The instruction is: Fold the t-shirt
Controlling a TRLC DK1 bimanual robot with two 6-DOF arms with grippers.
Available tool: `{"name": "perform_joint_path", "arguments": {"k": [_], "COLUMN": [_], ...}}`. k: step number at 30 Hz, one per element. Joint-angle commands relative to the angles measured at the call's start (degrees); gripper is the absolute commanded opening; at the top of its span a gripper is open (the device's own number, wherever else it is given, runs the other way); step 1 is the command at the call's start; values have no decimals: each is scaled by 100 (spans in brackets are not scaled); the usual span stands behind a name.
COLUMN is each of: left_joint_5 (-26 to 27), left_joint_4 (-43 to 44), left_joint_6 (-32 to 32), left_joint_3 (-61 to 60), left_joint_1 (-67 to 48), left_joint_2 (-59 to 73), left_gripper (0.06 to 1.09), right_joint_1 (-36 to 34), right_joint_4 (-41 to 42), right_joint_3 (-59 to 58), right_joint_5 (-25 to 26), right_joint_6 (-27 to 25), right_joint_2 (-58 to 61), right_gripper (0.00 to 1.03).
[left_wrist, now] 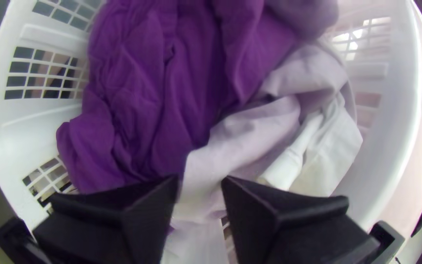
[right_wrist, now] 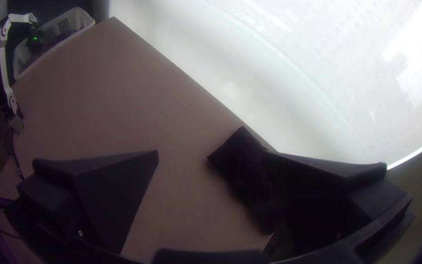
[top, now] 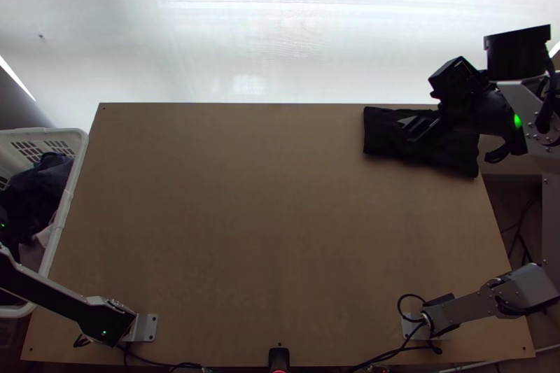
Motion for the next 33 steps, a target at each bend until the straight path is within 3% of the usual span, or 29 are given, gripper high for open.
{"name": "perform_joint_path", "arguments": {"k": [1, 8, 9, 10, 12, 14, 17, 21, 24, 28, 29, 31, 33], "left_joint_5": [633, 440, 467, 537, 1091, 1249, 2145, 3270, 4413, 5573, 5758, 5749, 5775], "left_joint_4": [-460, -864, -1023, -1128, -1497, -1567, -1691, -1699, -1225, -882, -108, 489, 2150], "left_joint_6": [297, 376, 253, 244, 244, 244, 200, -467, -925, -1707, -2665, -3324, -5099], "left_joint_3": [500, 729, 984, 1089, 1458, 1705, 2425, 3884, 3647, 3401, 3348, 3339, 3366], "left_joint_1": [212, 239, 274, 291, 335, 309, 300, 291, 230, -280, -1001, -1352, -1976], "left_joint_2": [533, 753, 612, 577, 252, -337, -1418, -2376, -3396, -4609, -5347, -5593, -5848], "left_gripper": [27, 20, 11, 10, 10, 10, 10, 10, 10, 10, 10, 10, 10], "right_joint_1": [-27, -27, -27, -27, -44, -53, -62, -71, -71, -106, -238, -325, -457], "right_joint_4": [-23, -5, -5, -5, -5, -5, -5, 4, 4, 4, 4, 21, 39], "right_joint_3": [8, 52, 52, 52, 52, 52, 61, 52, 26, -44, -220, -361, -572], "right_joint_5": [-4, -4, -4, -4, -4, -4, -4, -13, -57, -118, -259, -329, -452], "right_joint_6": [108, 232, 249, 249, 258, 258, 258, 284, 302, 311, 328, 337, 337], "right_joint_2": [-63, -71, -71, -71, -71, -80, -80, -106, -115, -194, -273, -326, -449], "right_gripper": [99, 99, 99, 99, 99, 99, 99, 99, 99, 99, 99, 99, 99]}}
